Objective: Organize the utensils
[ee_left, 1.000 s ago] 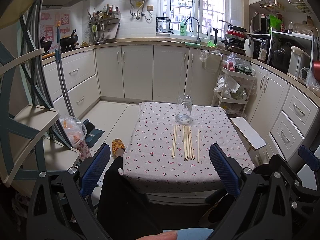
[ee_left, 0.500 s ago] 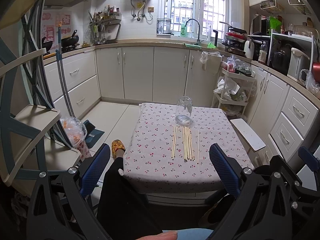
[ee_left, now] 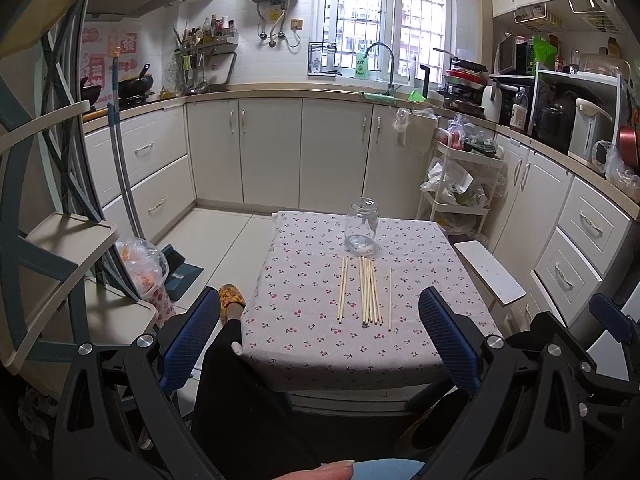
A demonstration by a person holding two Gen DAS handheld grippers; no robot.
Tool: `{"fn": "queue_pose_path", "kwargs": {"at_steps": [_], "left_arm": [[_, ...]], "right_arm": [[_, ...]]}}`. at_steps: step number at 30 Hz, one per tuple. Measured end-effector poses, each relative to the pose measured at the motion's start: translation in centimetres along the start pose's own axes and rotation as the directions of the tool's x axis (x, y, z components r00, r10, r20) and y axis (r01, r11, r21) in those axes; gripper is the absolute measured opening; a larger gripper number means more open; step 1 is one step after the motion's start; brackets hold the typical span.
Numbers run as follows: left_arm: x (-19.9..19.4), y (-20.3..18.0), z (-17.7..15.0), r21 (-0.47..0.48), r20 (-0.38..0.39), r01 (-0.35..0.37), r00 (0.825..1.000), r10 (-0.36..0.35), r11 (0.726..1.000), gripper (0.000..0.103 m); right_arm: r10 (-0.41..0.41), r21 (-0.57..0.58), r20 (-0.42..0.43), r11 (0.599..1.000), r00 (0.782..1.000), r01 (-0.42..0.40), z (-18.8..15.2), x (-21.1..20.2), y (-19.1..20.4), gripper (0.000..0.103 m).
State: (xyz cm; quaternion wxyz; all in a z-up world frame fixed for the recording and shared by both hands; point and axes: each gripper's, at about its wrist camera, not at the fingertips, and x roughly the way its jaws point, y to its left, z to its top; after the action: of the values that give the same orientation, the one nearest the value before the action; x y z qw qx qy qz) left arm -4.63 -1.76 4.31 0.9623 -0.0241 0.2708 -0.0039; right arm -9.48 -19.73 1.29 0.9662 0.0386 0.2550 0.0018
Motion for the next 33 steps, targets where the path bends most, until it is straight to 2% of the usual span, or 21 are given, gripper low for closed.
{"fn": "queue_pose_path", "kwargs": {"at_steps": [9,17,23,28,33], "left_arm": [[0.3,0.2,-0.2,0.003,-0.001,0.019,1.0,-0.019,1.0,0.095],[1.6,0.5,-0.6,-0.003,-0.033,0.026,0.999,-0.026,1.0,0.095],[3.7,1.0,-1.1,-0.003,-0.059,0.035,0.998,-0.035,0.999,0.095],[7.4,2.1,-1.6,-0.03,-0.088,0.012,0.996,-0.015,0.999,0.095],[13.6,3.1,-2.2,-0.024,-0.176,-0.027,0.984,0.022,0.999,0.095]], "right_arm": [[0.0,0.0,0.001,1.0,1.0,0.0,0.0,0.0,0.0,0.096],[0.006,-0.003,-0.011,1.0,1.0,-0.006,0.2,0.0,0.7,0.096],[-0.011,0.002,-0.046,1.0,0.999,0.011,0.0,1.9,0.6,0.096],[-0.027,0.014,-0.106,0.999,0.994,0.029,-0.5,5.4,-0.4,0.096],[-0.033,0.022,-0.175,0.999,0.984,0.037,-0.8,10.7,-1.3,0.096]]}}
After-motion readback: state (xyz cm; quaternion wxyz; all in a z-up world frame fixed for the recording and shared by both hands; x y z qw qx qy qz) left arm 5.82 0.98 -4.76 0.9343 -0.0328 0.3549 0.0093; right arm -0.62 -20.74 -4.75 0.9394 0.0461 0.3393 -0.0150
